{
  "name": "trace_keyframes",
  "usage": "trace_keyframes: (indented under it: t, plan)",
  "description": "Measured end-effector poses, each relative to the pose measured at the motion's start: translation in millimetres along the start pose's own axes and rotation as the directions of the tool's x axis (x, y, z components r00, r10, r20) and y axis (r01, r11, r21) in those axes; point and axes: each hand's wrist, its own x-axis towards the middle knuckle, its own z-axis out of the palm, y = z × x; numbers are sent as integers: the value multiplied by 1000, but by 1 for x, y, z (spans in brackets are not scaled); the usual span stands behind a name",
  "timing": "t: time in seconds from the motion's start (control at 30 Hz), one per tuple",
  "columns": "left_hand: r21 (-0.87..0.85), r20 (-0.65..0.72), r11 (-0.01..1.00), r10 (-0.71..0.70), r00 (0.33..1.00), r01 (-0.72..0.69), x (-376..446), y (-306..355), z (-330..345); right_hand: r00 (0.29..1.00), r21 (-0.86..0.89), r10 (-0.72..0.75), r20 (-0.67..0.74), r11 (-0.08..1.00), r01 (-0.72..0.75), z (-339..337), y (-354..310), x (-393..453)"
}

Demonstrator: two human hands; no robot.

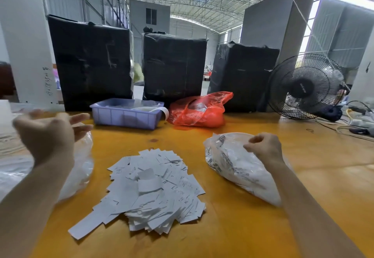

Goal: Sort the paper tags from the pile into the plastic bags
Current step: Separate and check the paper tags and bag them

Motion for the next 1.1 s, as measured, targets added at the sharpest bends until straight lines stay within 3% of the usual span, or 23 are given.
trace_keyframes:
  t: [0.07, 0.1, 0.17, 0.23, 0.33, 0.47, 0.53, 0.63, 0.7, 0.77, 0.83, 0.97, 1.1]
  plan:
    - [47, 47, 995, 82, 996, -85, -21, -2, 14, 995, 319, 8, 95, 947, -38, 0, -20, -10]
    - [71, 116, 993, 82, 990, -90, -32, -5, 22, 981, 484, 5, 195, 869, -100, 0, -32, -16]
    - [128, 294, 991, -15, 956, -24, -54, -13, 37, 921, 655, -77, 383, 725, -212, 3, -56, -31]
    - [173, 466, 983, -140, 873, 65, -71, -22, 47, 828, 647, -192, 527, 723, -244, 14, -74, -49]
    - [263, 623, 954, -283, 729, 145, -84, -37, 53, 711, 543, -267, 651, 818, -189, 43, -85, -78]
    - [312, 685, 933, -351, 639, 179, -90, -51, 48, 682, 499, -269, 680, 851, -162, 73, -81, -101]
    - [285, 621, 934, -351, 701, 214, -90, -58, 46, 697, 507, -278, 661, 850, -142, 80, -77, -106]
    - [184, 405, 952, -300, 864, 244, -82, -67, 44, 753, 500, -284, 594, 863, -69, 90, -73, -106]
    - [133, 271, 967, -245, 931, 216, -72, -69, 41, 814, 366, -325, 480, 918, 151, 96, -69, -104]
    - [89, 183, 979, -198, 963, 185, -63, -69, 35, 802, 173, -425, 420, 905, 389, 103, -64, -106]
    - [64, 123, 986, -163, 979, 156, -58, -71, 31, 719, 94, -504, 478, 844, 529, 113, -58, -114]
    - [57, 94, 990, -132, 987, 127, -56, -76, 29, 470, 44, -537, 701, 690, 723, 131, -56, -129]
    - [35, 118, 991, -133, 984, 130, -57, -77, 29, 349, -65, -631, 693, 427, 902, 131, -56, -129]
